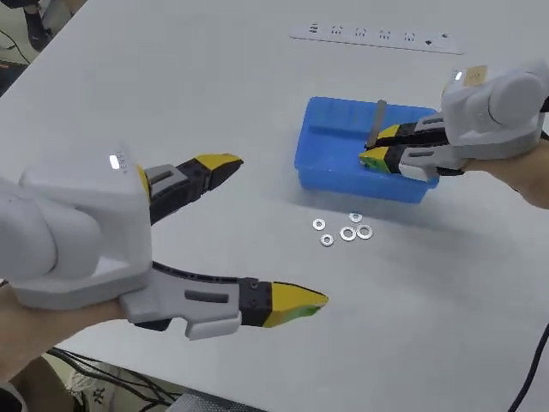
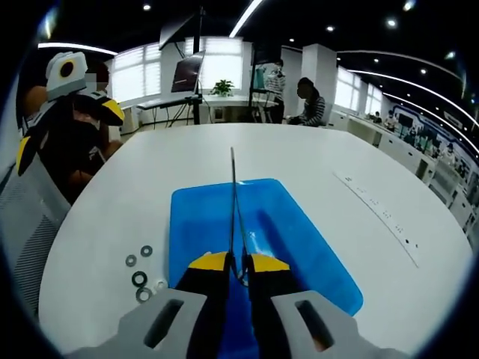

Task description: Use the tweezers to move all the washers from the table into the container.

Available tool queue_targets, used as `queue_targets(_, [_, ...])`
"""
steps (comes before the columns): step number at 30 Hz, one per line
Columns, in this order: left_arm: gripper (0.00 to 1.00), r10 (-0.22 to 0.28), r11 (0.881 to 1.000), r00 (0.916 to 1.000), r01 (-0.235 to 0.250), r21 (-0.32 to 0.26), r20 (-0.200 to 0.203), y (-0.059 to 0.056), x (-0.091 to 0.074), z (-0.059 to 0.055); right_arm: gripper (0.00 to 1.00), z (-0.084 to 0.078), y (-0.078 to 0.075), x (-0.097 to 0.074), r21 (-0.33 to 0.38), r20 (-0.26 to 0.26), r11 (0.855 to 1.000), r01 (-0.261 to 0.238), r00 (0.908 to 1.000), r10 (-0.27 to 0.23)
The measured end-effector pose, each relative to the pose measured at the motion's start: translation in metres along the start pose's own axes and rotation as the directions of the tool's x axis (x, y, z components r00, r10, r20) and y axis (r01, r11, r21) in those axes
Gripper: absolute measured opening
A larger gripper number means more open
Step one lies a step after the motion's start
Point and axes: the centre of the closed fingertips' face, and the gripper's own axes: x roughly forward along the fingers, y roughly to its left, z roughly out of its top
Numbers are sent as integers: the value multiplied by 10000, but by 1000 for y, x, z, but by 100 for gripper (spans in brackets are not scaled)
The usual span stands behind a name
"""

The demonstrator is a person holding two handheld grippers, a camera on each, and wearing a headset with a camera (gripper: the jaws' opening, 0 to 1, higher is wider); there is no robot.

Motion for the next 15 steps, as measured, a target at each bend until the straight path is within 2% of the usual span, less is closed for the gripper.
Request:
queue_targets(7, [100, 165, 9999, 9998, -165, -39, 142, 4, 0, 4, 9, 4, 2, -4, -120, 78, 9999, 32, 10000, -31])
queue_targets(10, [100, 110, 9999, 9996, -107, -120, 260, 9, 5, 6, 8, 9, 6, -7, -235, 175, 9997, 20, 9998, -16])
queue_targets(13, [99, -183, 9998, 9991, 186, -72, 381, 21, 20, 11, 8, 15, 11, -11, -620, 110, 9981, 23, 9999, -16])
queue_targets(15, [99, -270, 9993, 9983, 257, 258, 515, 33, 33, 22, 8, 19, 13, -13, -787, 133, 9969, 33, 9999, -22])
